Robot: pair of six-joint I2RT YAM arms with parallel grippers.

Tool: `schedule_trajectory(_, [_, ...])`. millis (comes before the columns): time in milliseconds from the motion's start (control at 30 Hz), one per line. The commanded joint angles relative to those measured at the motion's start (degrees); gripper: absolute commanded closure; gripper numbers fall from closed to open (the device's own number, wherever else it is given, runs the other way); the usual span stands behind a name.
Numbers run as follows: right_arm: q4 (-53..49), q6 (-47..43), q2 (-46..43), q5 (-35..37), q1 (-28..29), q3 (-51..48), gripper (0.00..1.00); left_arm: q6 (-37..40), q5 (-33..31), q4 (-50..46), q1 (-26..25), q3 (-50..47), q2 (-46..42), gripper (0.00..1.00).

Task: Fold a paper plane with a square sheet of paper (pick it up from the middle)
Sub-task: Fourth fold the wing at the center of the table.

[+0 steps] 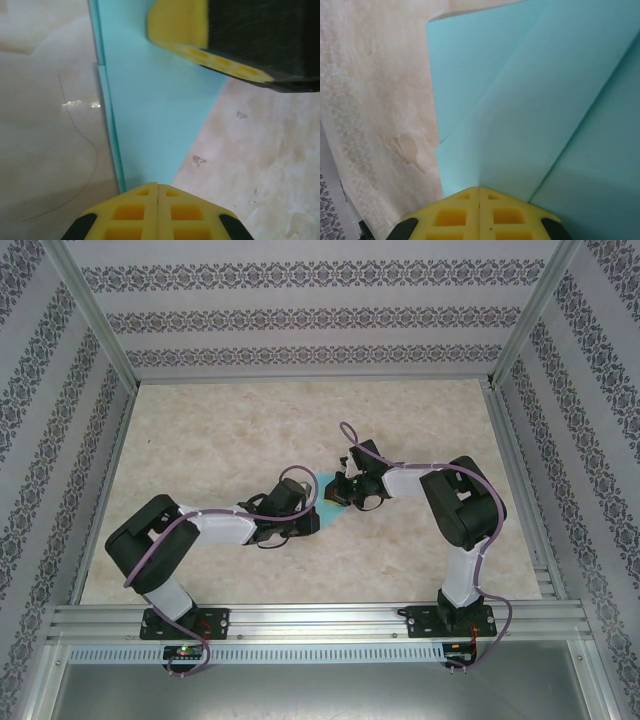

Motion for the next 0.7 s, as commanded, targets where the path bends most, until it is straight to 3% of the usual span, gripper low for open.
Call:
schedule_trajectory(0, [-5.2, -0.1, 3.5, 7.7, 1.2, -3.2, 1.0, -1.2, -1.4, 2.9, -0.6, 0.3, 1.4, 0.95])
schedule_trajectory(433, [-5.9, -5.5, -7.4, 3.9, 4.8, -1.5, 1.0, -4.4, -1.4, 1.7, -0.6, -4.8, 2.5, 0.98])
schedule_trajectory(667, [-4.3, -4.3, -5.8, 3.3, 6.9, -3.1, 1.0, -4.2, -1.4, 0.4, -0.6, -4.5, 2.2, 0.99])
